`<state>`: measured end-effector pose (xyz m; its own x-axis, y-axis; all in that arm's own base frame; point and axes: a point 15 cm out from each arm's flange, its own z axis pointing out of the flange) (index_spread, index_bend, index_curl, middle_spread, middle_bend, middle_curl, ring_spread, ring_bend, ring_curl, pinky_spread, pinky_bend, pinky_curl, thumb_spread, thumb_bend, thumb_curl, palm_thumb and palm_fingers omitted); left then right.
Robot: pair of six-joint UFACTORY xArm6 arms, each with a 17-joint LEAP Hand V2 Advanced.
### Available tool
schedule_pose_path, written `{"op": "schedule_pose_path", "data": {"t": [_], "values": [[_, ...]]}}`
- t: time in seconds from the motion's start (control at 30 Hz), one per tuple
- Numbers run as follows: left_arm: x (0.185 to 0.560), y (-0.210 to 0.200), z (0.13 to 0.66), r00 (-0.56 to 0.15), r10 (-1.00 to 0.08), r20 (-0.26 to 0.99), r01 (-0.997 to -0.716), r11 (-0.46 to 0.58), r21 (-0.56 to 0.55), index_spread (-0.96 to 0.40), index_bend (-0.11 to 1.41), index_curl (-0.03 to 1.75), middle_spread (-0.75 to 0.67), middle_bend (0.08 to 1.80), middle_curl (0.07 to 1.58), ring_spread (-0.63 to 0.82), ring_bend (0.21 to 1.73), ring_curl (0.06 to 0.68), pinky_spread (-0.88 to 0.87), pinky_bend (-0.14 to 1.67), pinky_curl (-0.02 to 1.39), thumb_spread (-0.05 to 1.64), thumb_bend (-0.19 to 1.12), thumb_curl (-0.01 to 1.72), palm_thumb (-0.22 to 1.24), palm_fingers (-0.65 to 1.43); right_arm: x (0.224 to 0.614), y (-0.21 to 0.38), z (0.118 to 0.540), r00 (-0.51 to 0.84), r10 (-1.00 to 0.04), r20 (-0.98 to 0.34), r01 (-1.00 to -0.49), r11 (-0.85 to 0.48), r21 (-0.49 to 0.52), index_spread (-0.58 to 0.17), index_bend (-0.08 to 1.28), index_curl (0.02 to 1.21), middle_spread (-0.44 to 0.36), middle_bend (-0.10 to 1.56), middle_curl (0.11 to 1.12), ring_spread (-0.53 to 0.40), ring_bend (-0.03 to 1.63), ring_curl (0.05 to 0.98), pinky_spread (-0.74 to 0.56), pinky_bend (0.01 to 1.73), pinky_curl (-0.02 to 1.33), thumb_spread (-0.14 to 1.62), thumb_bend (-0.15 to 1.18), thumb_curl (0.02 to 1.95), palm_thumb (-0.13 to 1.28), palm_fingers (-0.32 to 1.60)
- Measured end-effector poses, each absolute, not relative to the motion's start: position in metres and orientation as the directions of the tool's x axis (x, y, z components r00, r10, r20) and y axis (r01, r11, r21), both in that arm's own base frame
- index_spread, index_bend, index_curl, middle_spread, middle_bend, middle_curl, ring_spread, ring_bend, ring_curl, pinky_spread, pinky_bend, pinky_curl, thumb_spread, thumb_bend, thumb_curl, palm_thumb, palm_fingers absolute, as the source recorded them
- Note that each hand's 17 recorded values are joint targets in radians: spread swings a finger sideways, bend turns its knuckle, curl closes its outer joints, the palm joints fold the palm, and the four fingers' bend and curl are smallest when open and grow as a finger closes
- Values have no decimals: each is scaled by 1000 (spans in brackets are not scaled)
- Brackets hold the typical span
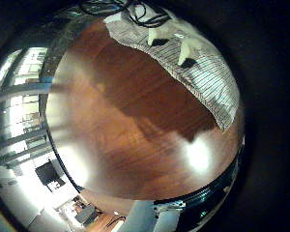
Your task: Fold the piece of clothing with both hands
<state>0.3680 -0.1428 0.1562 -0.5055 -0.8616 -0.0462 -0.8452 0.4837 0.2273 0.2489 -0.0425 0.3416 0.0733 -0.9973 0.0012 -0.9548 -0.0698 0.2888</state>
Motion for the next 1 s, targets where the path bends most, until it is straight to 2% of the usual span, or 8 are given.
{"op": "schedule_pose_path", "data": {"t": [0.47,0.67,0.77,0.83,1.0], "values": [[364,-146,133,-507,-861,-50,-836,477,272,27,167,319,212,192,365,290,722,207,309,478,344,1069,-23,295,322,118,249,-43,340,78,-997,0,-953,-75,293,-395,175,329,-88,251,379,-66,667,192,265,618,77,1331,-12,274,537,363],[367,-147,126,-491,-870,-55,-842,457,285,-1,253,369,150,227,374,274,665,189,303,399,320,1072,-20,297,338,222,249,-43,341,82,-997,-1,-953,-79,293,-394,177,328,-89,248,379,-70,665,192,266,614,80,1331,-12,273,537,365],[368,-148,127,-486,-872,-61,-843,449,296,-44,298,401,28,374,420,191,631,174,273,304,290,1073,-14,303,369,368,249,-43,341,83,-997,-1,-953,-80,291,-393,176,328,-88,253,380,-70,661,191,266,612,81,1331,-12,273,537,367],[367,-148,129,-484,-872,-68,-842,443,309,-99,356,435,-55,521,468,69,647,171,211,222,264,1075,-3,312,418,519,249,-43,341,83,-997,-1,-953,-80,291,-395,177,330,-89,255,381,-71,659,191,266,610,81,1331,-12,273,537,368],[368,-142,132,-495,-861,-118,-831,429,354,-211,404,515,-232,719,597,-224,797,227,12,230,268,1086,8,340,549,725,248,-43,341,85,-996,0,-954,-81,290,-397,175,331,-89,258,382,-71,656,191,266,607,83,1331,-12,273,537,370]]}}
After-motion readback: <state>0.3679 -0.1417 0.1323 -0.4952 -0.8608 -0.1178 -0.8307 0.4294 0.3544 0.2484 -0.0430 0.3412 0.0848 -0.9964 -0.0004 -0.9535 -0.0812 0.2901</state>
